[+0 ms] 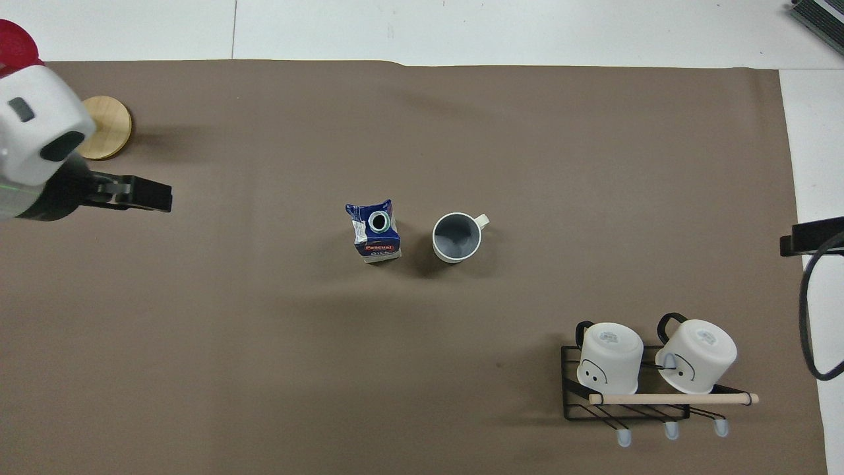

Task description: Place cup and milk on table

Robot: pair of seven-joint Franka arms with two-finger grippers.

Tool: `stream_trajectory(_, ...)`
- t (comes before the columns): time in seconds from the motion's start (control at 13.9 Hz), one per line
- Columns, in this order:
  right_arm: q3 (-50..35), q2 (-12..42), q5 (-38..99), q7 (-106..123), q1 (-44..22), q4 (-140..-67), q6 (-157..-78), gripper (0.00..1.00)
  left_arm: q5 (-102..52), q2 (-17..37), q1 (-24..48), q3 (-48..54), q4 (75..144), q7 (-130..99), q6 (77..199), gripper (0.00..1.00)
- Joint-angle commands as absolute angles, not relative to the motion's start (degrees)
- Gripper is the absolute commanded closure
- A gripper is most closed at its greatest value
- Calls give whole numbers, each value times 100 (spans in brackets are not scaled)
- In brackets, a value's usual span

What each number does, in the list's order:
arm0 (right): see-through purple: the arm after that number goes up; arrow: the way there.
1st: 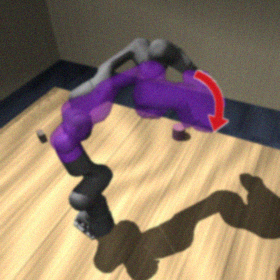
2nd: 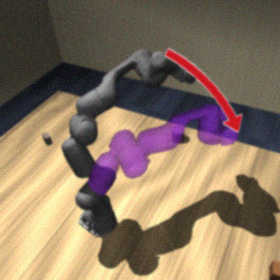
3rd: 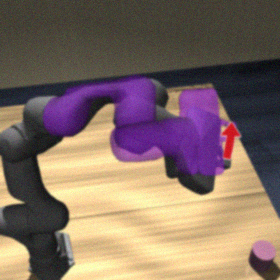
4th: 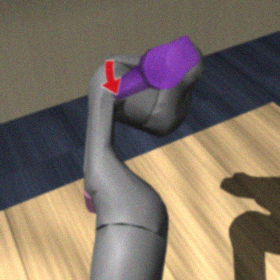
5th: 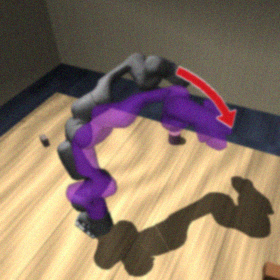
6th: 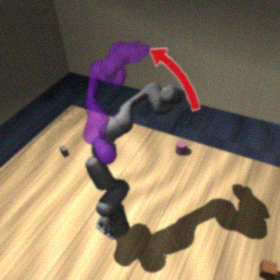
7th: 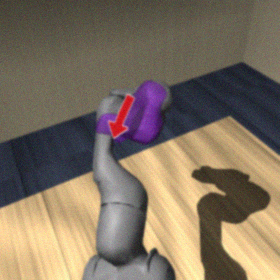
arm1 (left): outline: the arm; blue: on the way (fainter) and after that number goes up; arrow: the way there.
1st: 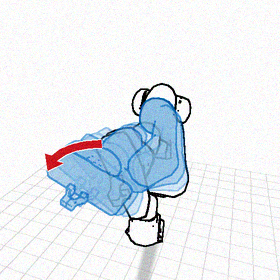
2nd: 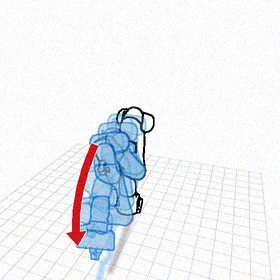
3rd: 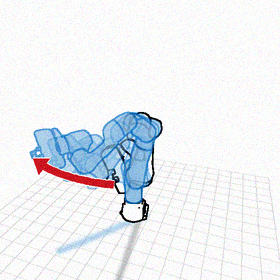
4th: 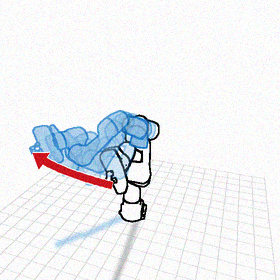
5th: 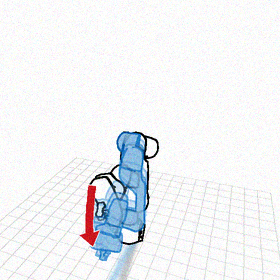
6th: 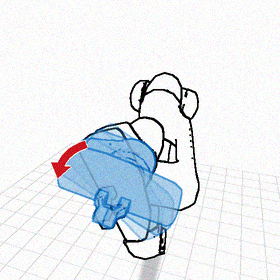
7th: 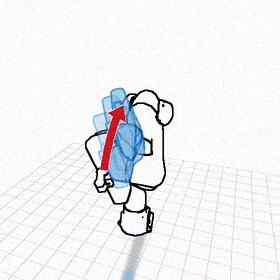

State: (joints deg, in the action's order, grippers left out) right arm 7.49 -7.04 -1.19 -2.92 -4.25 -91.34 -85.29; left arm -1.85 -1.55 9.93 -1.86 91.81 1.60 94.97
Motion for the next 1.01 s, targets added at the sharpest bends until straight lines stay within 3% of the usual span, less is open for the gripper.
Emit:
stream_trajectory(0.0, 747, -844, -26, -396, -422, -9264, -8473, 0, -211, -114, 722, -141, 8597, 675, 8730, 0)
stream_trajectory(0.94, 747, -844, -26, -404, -422, -9264, -8455, 0, -132, -527, 607, -105, 8911, 694, 8279, 0)
